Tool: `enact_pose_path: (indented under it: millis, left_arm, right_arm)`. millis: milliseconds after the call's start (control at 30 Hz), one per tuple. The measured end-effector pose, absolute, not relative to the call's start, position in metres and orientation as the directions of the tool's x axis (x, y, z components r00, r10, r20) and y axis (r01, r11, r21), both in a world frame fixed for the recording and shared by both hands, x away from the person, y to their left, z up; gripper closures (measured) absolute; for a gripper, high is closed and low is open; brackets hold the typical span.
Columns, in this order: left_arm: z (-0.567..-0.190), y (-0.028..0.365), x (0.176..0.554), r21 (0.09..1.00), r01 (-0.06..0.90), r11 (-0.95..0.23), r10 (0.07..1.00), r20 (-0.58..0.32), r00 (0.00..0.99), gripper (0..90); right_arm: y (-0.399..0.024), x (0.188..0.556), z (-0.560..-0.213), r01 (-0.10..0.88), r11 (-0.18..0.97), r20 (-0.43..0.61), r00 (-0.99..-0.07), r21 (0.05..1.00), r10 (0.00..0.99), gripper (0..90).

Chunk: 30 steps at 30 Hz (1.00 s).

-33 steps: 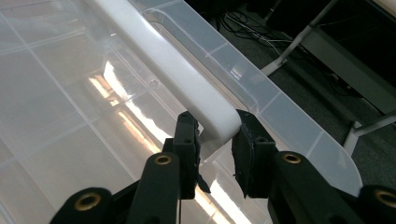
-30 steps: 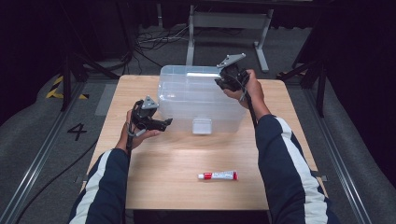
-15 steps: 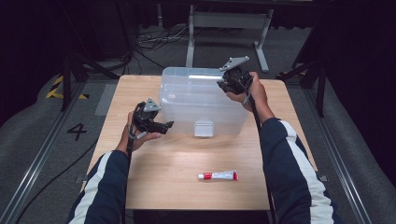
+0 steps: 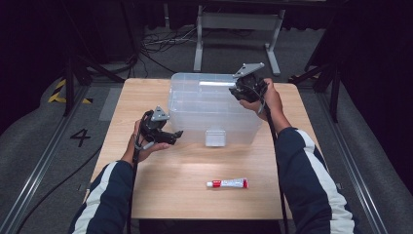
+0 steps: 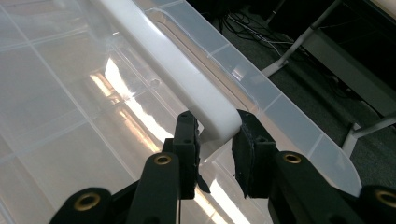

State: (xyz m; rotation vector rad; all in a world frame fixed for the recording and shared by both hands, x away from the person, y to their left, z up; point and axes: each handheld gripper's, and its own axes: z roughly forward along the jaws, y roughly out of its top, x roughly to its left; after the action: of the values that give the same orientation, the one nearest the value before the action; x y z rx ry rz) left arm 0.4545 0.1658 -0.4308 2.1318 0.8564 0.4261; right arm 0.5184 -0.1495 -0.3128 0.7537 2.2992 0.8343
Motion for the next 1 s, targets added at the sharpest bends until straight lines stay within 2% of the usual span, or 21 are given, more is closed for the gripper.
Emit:
enact_pose_path:
  millis: [1000]
  left_arm:
    - [-0.428,0.166,0.416,0.759,0.4,-0.514,0.654,0.045,0.755,18.2]
  right_arm:
    - [-0.158,0.477,-0.314,0.263,0.656,-0.333,-0.696,0.707,0.637,71.7]
